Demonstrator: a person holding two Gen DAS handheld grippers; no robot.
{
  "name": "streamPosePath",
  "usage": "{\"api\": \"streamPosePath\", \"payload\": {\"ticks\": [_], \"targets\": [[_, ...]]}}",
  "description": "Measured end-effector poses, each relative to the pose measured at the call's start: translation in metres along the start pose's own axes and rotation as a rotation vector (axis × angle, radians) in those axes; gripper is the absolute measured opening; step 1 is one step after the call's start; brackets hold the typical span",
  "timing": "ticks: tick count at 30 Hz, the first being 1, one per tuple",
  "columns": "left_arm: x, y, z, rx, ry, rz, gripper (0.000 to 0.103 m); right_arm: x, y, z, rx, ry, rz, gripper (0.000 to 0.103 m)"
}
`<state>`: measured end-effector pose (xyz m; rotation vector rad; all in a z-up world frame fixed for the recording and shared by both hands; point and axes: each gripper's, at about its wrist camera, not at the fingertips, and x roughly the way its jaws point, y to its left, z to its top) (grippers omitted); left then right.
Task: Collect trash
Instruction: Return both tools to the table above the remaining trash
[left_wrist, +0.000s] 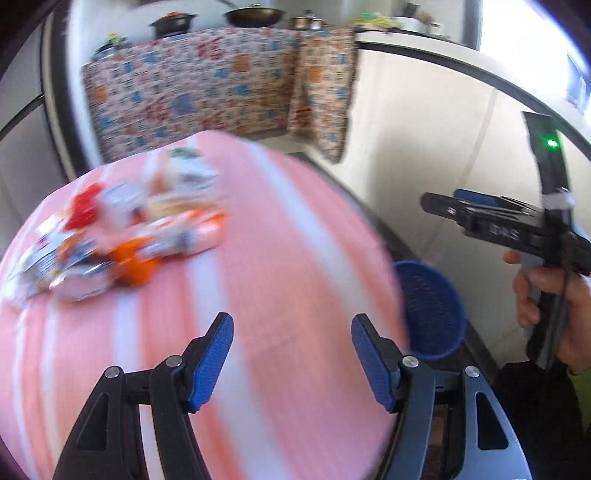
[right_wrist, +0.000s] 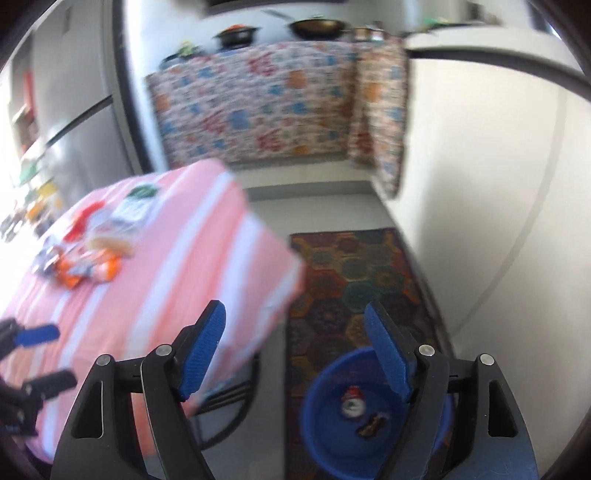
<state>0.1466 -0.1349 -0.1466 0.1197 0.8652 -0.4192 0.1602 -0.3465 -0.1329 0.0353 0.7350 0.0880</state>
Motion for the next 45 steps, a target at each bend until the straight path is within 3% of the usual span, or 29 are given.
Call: {"api": "streamPosePath", "payload": {"ticks": [3,6,9,12,13,16,28,31,35,39,45], "targets": [[-0.002,0.05,-0.018,-0.052,0.02,0.088,0.068,0.015,0.064,-0.006,-0.077,0.046,0.098,0.08],[-0.003,0.099,-0.034,-0.103,0.044,0.165,0.068,0.032,0.117,-0.016,-0.157,0.091,0.134,0.08],[-0.002,0.139,-0.045,-0.129,0.063,0.194,0.069,0.046,0.153,-0.027,-0.193,0.13,0.135,0.08],[-0.004,0.166,-0.05,-0.141,0.052,0.183,0.072,0.057,0.174,-0.025,-0.192,0.145,0.139,0.09],[-0.004,0.172,-0.048,-0.137,0.051,0.179,0.076,0.06,0.178,-0.025,-0.191,0.152,0.138,0.091],[0.003,0.192,-0.046,-0.124,0.064,0.181,0.103,0.07,0.194,-0.024,-0.206,0.174,0.1,0.098],[0.007,0.207,-0.047,-0.131,0.063,0.164,0.103,0.073,0.198,-0.023,-0.183,0.183,0.08,0.102],[0.006,0.211,-0.044,-0.086,0.076,0.107,0.103,0.074,0.198,-0.022,-0.181,0.185,0.081,0.102],[-0.015,0.252,-0.039,-0.064,0.023,0.117,0.103,0.073,0.197,-0.022,-0.183,0.183,0.08,0.102],[-0.042,0.294,-0.011,-0.063,-0.048,0.104,0.103,0.074,0.196,-0.022,-0.183,0.183,0.08,0.102],[-0.008,0.319,0.021,0.015,0.042,0.069,0.103,0.074,0.196,-0.022,-0.184,0.183,0.08,0.102]]}}
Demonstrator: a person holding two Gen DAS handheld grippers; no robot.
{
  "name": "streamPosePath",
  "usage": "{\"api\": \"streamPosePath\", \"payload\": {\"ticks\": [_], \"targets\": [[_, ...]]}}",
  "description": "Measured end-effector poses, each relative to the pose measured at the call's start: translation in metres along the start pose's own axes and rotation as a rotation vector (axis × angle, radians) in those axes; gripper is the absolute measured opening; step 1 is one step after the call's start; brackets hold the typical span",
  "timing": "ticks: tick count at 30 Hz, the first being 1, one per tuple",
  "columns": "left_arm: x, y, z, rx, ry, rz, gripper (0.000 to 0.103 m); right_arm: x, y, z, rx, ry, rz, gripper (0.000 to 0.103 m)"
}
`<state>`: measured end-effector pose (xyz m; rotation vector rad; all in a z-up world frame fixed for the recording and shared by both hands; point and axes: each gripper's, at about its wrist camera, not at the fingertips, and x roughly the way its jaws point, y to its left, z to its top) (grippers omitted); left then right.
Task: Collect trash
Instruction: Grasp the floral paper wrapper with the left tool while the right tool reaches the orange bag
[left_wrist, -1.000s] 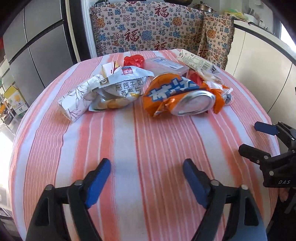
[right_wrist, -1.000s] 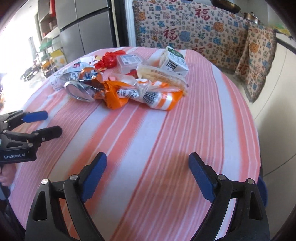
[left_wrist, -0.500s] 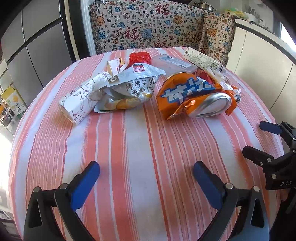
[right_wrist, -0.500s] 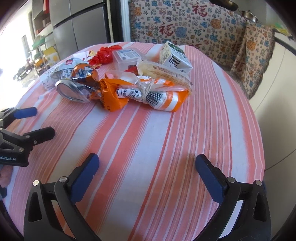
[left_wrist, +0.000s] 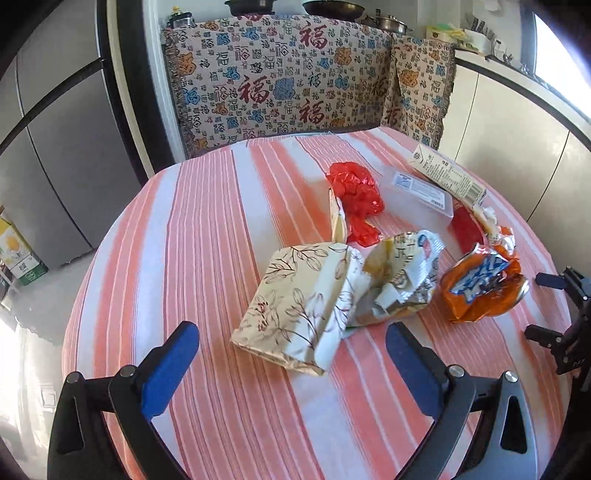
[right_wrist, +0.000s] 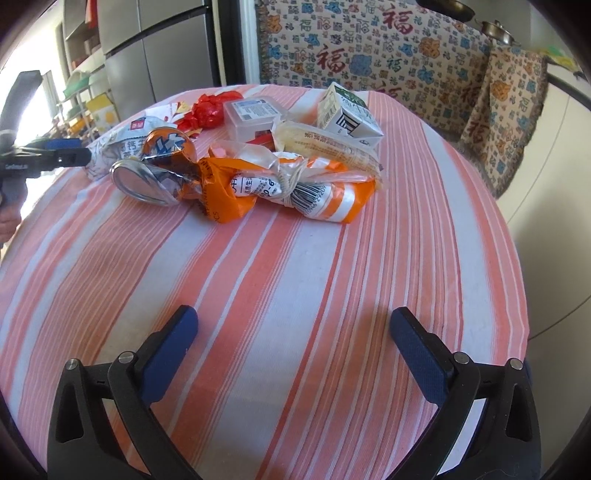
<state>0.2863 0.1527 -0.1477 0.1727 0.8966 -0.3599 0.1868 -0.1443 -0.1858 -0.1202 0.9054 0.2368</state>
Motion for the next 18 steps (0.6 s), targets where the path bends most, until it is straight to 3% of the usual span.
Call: {"api": "streamPosePath", "payload": {"ticks": [6,8,11,14,18], "targets": [[0.02,-0.001,0.007,0.098,0.025,-0.009,0.1,0.0,0.0,0.0,0.0,0.0,0.001,0.102],[0.023,0.0,0.007,0.1,0.048,-0.045,0.077,0.0,0.0,0.0,0.0,0.0,0.001,0.102],[0.023,0.002,0.005,0.091,0.056,-0.066,0.055,0.0,0.0,0.0,0.0,0.0,0.001,0.102],[0.011,-0.001,0.002,0.061,0.026,-0.043,0.042,0.0,0.0,0.0,0.0,0.0,0.003,0.102],[-0.015,-0.014,-0.012,0.02,0.011,-0.007,0.04,0.0,0.0,0.0,0.0,0.0,0.002,0.102]]}}
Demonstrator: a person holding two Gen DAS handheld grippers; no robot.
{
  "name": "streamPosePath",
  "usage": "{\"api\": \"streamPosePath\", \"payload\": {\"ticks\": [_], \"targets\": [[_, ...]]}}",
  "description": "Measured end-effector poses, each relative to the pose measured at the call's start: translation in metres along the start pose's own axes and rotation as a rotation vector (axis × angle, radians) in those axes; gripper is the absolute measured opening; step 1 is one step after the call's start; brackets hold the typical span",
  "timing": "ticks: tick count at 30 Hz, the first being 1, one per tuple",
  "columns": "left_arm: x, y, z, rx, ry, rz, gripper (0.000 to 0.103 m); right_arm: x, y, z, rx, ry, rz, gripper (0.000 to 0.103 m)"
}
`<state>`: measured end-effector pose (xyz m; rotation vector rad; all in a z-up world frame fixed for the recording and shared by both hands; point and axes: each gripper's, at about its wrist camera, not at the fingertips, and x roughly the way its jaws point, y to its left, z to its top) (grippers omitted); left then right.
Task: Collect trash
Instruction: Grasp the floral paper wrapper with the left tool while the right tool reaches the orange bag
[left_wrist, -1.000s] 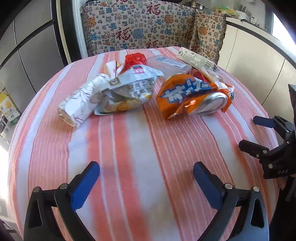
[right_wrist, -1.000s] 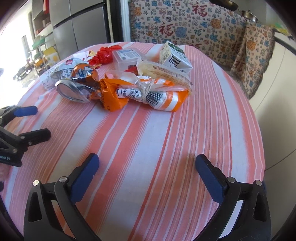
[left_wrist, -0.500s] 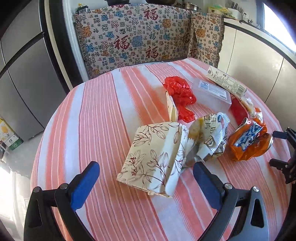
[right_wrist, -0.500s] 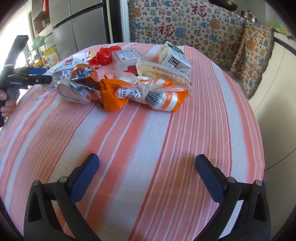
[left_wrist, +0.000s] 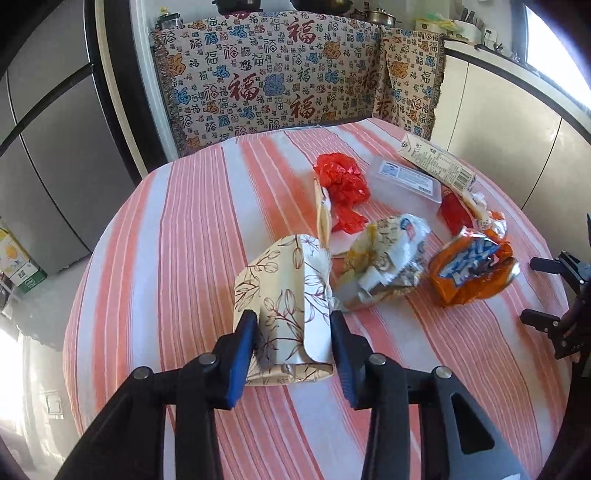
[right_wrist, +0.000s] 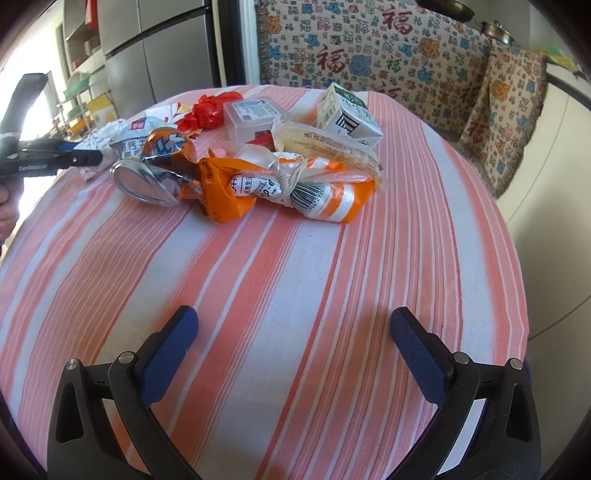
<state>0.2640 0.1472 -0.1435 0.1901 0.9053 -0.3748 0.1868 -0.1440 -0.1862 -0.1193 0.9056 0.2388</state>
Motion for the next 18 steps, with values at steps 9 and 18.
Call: {"api": "streamPosePath", "payload": {"ticks": [9,18], "targets": [[-0.04,-0.067,-0.058,-0.039,-0.003,0.059,0.043,0.001,0.0,0.0,0.0,0.0,0.0,0.102],[-0.033,-0.073,-0.074,-0.112,-0.05,0.114,0.069,0.0,0.0,0.0,0.001,0.0,-0.001,0.102]]}}
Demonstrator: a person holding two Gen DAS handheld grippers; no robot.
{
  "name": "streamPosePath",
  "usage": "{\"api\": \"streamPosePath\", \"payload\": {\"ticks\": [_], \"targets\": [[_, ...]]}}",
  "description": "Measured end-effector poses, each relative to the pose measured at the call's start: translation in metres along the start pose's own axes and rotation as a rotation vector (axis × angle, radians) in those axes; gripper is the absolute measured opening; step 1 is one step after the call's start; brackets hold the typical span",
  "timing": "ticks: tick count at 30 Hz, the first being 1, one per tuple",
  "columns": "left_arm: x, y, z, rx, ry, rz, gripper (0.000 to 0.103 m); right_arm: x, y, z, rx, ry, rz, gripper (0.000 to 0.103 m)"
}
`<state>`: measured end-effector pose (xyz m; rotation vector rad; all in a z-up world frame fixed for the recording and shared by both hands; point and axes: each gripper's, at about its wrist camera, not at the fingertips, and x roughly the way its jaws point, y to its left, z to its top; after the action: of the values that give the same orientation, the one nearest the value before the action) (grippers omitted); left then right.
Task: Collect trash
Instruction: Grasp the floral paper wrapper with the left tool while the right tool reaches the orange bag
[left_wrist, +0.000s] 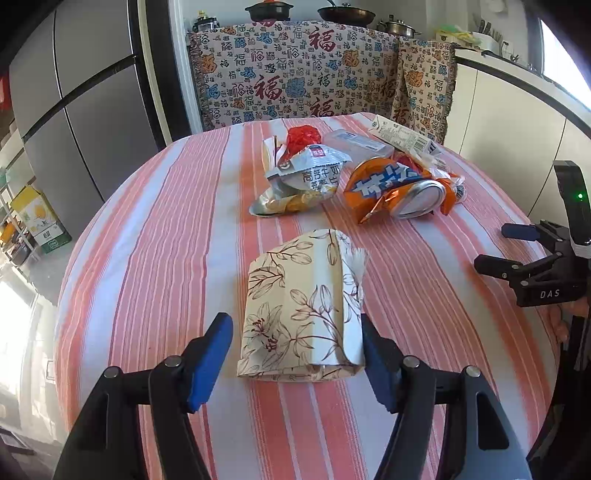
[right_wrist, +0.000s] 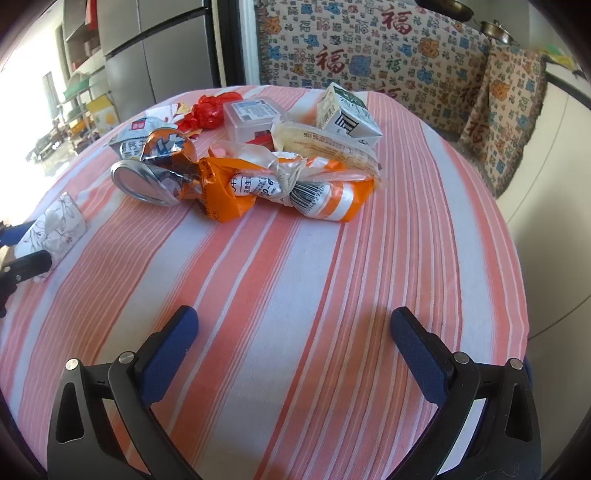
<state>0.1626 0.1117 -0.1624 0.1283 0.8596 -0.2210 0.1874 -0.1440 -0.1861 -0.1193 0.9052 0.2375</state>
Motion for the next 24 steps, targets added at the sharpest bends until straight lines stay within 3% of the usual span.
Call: {"api": "streamPosePath", "payload": {"ticks": [4,8,13,19,24], "targets": [[0.014,0.004,-0.005,0.004,0.018,0.016,0.069,0.0,0.0,0.001,0.002,-0.001,-0.004,0.102],[0.021,0.012,-0.004,-0.041,0.029,0.008,0.081,0.0,0.001,0.001,0.007,-0.002,-0.009,0.102],[0.025,0.013,-0.003,-0.043,0.032,0.006,0.085,-0.001,0.0,0.001,0.034,-0.003,-0.024,0.102],[0.024,0.014,-0.006,-0.048,0.023,0.004,0.085,-0.009,-0.03,0.021,0.385,-0.073,0.031,0.102],[0.024,0.014,-0.006,-0.048,0.022,0.003,0.085,0.002,-0.04,0.068,0.467,-0.129,-0.059,0.102]]}}
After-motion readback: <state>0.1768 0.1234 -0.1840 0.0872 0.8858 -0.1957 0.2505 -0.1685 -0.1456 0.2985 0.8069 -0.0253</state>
